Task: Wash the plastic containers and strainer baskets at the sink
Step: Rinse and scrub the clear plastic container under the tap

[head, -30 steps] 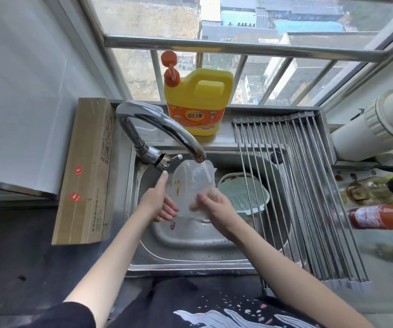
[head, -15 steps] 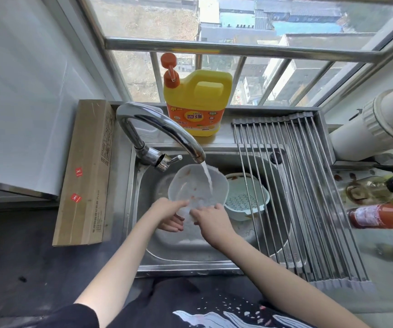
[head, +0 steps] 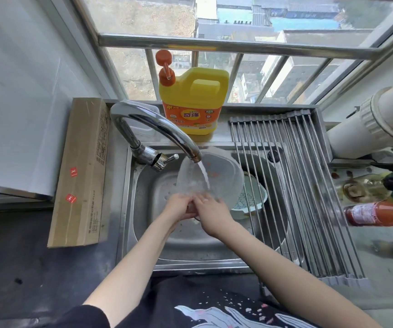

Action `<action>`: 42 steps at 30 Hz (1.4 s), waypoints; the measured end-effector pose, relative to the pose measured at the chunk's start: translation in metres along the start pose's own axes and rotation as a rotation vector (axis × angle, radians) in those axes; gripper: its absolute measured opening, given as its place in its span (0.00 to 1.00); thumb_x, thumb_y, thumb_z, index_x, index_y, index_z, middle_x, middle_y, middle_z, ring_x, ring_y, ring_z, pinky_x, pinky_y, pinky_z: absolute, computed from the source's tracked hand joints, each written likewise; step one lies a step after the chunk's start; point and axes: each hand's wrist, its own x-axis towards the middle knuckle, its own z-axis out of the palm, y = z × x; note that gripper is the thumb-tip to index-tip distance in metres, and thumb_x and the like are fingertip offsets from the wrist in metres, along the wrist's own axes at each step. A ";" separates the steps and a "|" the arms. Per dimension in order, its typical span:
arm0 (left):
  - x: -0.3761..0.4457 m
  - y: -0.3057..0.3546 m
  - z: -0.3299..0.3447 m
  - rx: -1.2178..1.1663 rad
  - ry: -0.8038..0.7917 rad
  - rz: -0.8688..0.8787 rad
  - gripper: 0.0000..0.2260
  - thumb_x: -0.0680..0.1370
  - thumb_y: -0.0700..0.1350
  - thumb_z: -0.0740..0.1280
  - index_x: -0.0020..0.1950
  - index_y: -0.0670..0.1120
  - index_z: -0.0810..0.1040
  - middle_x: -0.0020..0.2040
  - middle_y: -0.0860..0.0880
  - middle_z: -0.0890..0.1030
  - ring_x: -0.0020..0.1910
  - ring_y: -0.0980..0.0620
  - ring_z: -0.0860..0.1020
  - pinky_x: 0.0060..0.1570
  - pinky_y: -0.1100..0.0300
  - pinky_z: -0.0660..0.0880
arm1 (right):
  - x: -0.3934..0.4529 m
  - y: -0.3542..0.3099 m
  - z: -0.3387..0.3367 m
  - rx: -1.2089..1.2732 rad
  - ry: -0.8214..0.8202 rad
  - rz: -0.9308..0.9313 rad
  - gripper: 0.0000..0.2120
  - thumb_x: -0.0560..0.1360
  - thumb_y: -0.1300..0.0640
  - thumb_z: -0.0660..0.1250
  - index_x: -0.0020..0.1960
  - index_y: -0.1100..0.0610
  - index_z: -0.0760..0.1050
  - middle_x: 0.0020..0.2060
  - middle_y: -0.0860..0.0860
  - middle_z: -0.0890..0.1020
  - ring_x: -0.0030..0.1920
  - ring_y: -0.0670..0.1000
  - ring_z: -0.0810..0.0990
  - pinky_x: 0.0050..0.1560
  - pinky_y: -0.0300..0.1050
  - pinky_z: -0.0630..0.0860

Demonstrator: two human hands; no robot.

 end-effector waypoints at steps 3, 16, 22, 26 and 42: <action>0.000 -0.001 0.005 0.038 0.025 0.029 0.09 0.78 0.37 0.59 0.48 0.41 0.78 0.38 0.45 0.79 0.33 0.51 0.79 0.32 0.62 0.79 | -0.002 0.015 -0.007 0.163 -0.070 -0.123 0.31 0.77 0.67 0.56 0.77 0.56 0.50 0.74 0.55 0.62 0.69 0.57 0.68 0.60 0.50 0.69; -0.001 0.007 0.010 0.193 0.114 -0.043 0.12 0.79 0.35 0.52 0.45 0.30 0.73 0.33 0.35 0.79 0.22 0.44 0.77 0.17 0.61 0.73 | 0.009 0.017 -0.002 0.140 0.079 0.192 0.29 0.80 0.53 0.53 0.78 0.57 0.48 0.77 0.54 0.50 0.77 0.55 0.50 0.70 0.53 0.62; -0.013 -0.005 0.016 0.096 0.039 -0.050 0.09 0.78 0.34 0.54 0.42 0.33 0.72 0.26 0.38 0.75 0.17 0.47 0.75 0.21 0.56 0.78 | 0.031 0.017 -0.003 0.071 -0.138 0.116 0.31 0.81 0.51 0.52 0.77 0.61 0.43 0.77 0.59 0.43 0.76 0.60 0.39 0.74 0.60 0.38; -0.009 -0.004 0.010 0.093 0.081 -0.097 0.09 0.78 0.34 0.53 0.41 0.34 0.71 0.18 0.42 0.74 0.16 0.48 0.74 0.19 0.58 0.76 | 0.031 0.029 -0.010 0.123 -0.365 -0.097 0.21 0.80 0.57 0.54 0.72 0.56 0.65 0.73 0.57 0.64 0.73 0.56 0.62 0.70 0.52 0.62; -0.040 -0.027 0.050 -0.200 -0.078 -0.168 0.14 0.83 0.43 0.51 0.42 0.46 0.72 0.31 0.50 0.80 0.19 0.59 0.77 0.20 0.64 0.75 | 0.030 -0.020 -0.011 0.438 -0.091 0.327 0.35 0.76 0.63 0.59 0.76 0.67 0.42 0.64 0.64 0.73 0.60 0.61 0.76 0.54 0.50 0.73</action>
